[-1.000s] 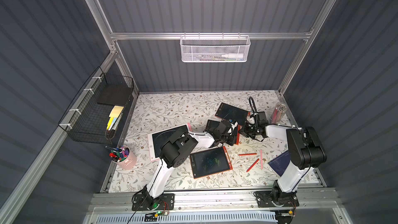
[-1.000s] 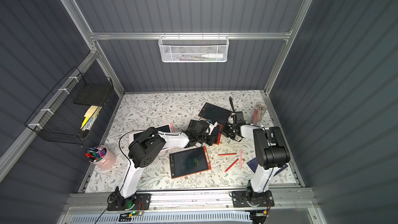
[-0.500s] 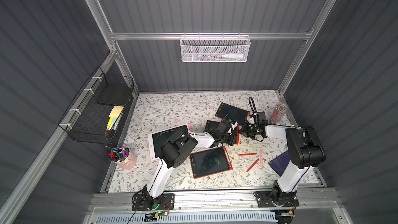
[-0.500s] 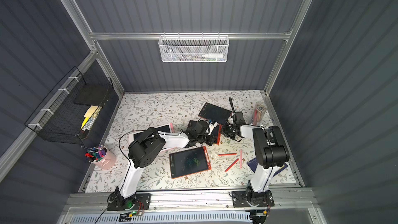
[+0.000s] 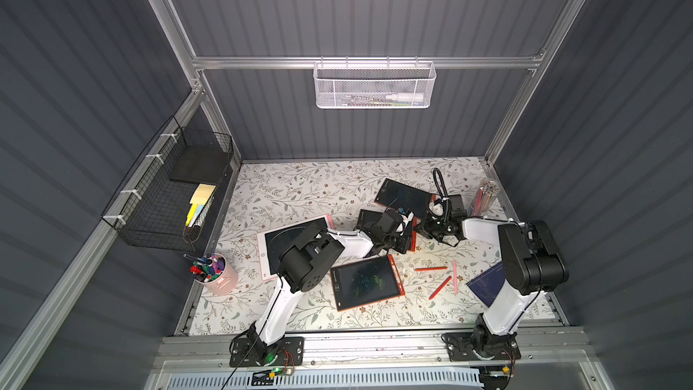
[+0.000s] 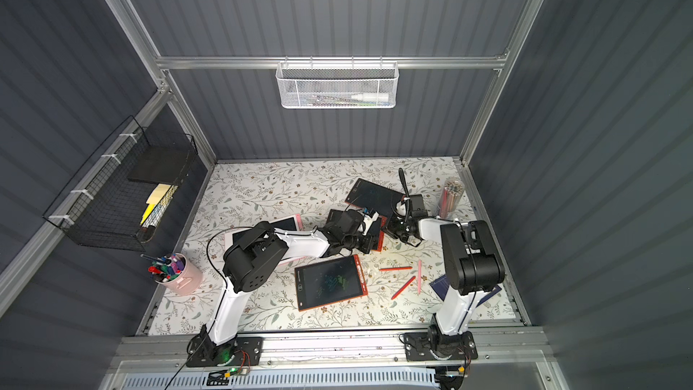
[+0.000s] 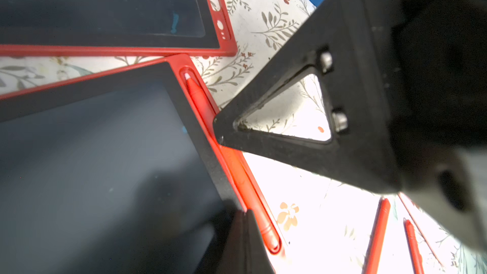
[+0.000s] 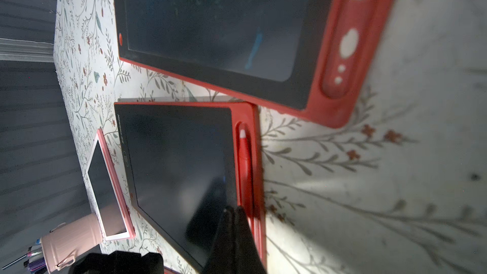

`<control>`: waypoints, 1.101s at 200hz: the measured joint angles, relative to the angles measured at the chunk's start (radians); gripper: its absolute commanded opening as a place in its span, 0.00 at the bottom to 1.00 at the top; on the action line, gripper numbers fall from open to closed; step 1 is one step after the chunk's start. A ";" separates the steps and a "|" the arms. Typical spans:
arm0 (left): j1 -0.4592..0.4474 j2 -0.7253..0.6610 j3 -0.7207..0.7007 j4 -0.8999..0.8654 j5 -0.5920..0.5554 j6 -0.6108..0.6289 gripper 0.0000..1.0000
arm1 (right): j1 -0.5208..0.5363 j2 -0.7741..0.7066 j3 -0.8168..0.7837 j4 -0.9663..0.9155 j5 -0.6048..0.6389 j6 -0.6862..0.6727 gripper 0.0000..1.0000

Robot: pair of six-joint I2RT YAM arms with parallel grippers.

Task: Place the stylus back onto the writing tablet
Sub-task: Adjust the stylus on the writing tablet.

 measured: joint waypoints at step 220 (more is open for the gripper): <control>0.000 -0.002 -0.002 -0.001 0.000 0.000 0.00 | 0.016 -0.019 0.009 -0.046 0.022 -0.038 0.04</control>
